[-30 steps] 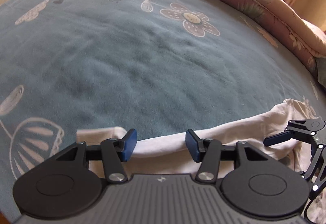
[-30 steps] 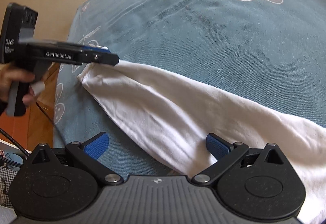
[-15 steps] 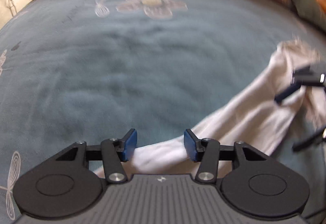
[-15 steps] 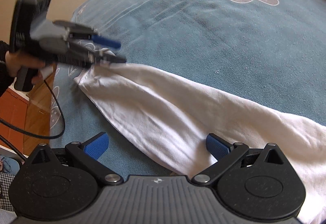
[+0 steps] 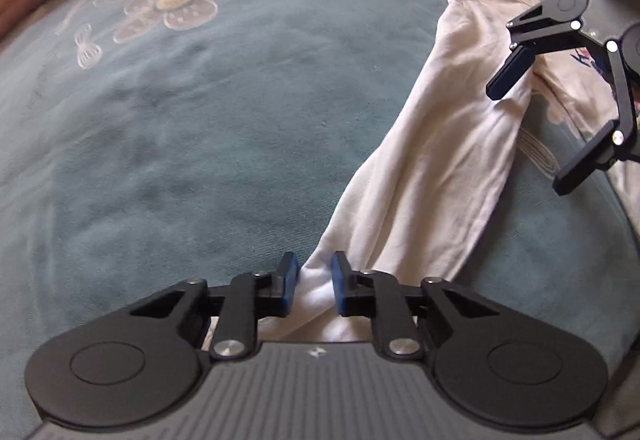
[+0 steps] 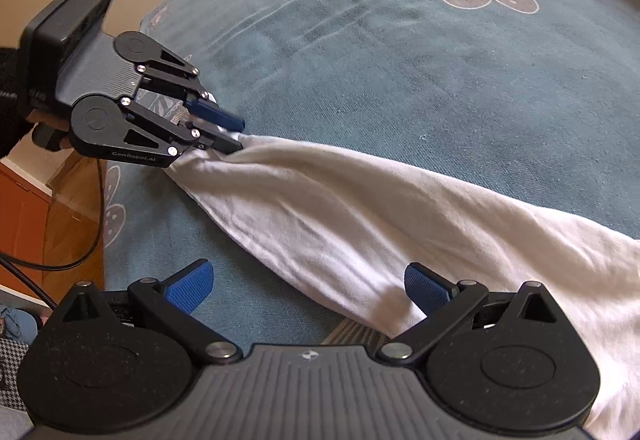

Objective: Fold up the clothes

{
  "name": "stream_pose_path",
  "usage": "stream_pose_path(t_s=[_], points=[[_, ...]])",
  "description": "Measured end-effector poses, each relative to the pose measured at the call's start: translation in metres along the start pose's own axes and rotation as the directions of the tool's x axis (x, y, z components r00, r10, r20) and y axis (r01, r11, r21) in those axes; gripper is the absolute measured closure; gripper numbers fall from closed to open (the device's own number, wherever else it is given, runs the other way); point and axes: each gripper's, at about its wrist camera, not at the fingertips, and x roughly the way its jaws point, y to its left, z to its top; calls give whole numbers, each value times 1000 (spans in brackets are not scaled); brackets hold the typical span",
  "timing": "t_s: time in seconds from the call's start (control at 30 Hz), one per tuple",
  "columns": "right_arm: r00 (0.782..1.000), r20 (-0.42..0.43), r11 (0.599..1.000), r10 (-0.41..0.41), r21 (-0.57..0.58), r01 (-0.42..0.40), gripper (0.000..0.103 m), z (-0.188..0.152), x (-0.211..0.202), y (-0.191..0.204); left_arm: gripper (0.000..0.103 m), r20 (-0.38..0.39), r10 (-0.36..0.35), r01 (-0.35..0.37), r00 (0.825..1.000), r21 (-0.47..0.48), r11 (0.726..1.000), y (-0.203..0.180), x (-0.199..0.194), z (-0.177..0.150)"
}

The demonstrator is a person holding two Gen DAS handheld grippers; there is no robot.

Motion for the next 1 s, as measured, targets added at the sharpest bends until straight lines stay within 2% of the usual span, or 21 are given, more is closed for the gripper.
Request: stream_pose_path(t_s=[0.1,0.17,0.3,0.4,0.53,0.6,0.7,0.77,0.87,1.0], points=[[1000,10,1000,-8,-6,8,0,1,-5,2,88,-52,-44,44,998,-3,999,7,4,8],[1000,18,1000,-12,-7,13,0,1,-8,2,98,-70,-43,46,997,36,998,2,4,12],[999,42,1000,-27,2,27,0,2,-14,1,102,-50,11,-7,999,82,997,-5,-5,13],[996,70,998,-55,10,55,0,1,-22,-2,103,22,72,-72,997,19,997,7,-24,19],[990,100,995,-96,46,92,0,-4,-34,-8,103,115,140,-134,983,-62,989,23,-43,31],[989,100,992,-111,66,105,0,-6,-35,-12,102,103,146,-140,984,-65,988,27,-37,35],[986,102,989,-128,86,120,0,-7,-39,-17,98,30,151,-148,988,-99,984,31,-19,29],[984,110,988,-143,79,135,0,-5,-43,-21,98,-9,188,-187,982,-132,973,37,-12,23],[978,124,984,-168,71,160,0,-2,-48,-29,96,-13,232,-228,973,-231,946,51,-20,13],[961,146,969,-236,114,220,0,0,-57,-47,90,19,227,-198,974,-420,886,69,-38,-6]])
